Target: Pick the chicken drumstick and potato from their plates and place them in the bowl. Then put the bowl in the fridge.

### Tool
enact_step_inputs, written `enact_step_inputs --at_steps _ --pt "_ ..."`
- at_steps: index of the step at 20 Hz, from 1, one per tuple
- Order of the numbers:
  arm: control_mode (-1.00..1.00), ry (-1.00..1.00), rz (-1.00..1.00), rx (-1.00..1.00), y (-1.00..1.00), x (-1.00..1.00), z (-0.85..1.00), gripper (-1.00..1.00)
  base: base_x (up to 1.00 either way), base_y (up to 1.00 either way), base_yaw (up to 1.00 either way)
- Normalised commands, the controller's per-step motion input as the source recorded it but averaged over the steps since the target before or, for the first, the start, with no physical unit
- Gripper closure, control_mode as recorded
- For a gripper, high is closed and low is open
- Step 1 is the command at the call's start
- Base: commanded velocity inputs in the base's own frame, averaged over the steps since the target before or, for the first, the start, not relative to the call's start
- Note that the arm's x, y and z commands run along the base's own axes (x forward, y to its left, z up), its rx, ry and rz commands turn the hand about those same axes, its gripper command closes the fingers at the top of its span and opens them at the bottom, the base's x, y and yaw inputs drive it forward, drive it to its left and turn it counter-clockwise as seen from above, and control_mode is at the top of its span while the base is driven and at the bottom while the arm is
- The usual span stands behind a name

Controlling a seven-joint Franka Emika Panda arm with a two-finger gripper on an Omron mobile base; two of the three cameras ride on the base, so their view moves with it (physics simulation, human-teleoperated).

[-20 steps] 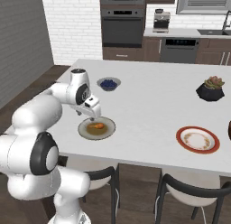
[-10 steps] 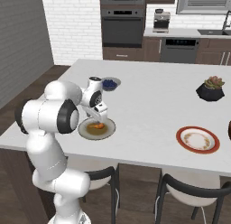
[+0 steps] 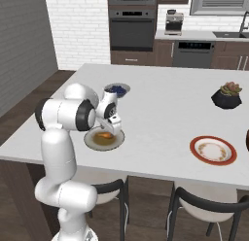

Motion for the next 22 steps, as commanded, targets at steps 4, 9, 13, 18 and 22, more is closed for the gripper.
enact_step_inputs --at_steps 4,9,13,18,22 --pt "-1.0 0.0 -0.1 0.0 -0.01 0.0 -0.21 -1.0 0.0 0.0 0.0" --pt "-1.0 0.02 -0.15 0.0 0.0 -0.18 -0.22 -1.0 0.0 0.0 0.0" --pt "-1.0 0.04 -0.13 0.0 0.0 -0.42 -0.11 -1.0 0.0 0.0 0.0" --pt "-1.0 0.01 -0.1 0.0 0.0 -0.24 -0.04 -1.0 0.0 0.0 0.0" --pt "-1.0 0.0 -0.04 0.0 0.02 0.0 -0.09 -1.0 0.0 0.0 0.0"
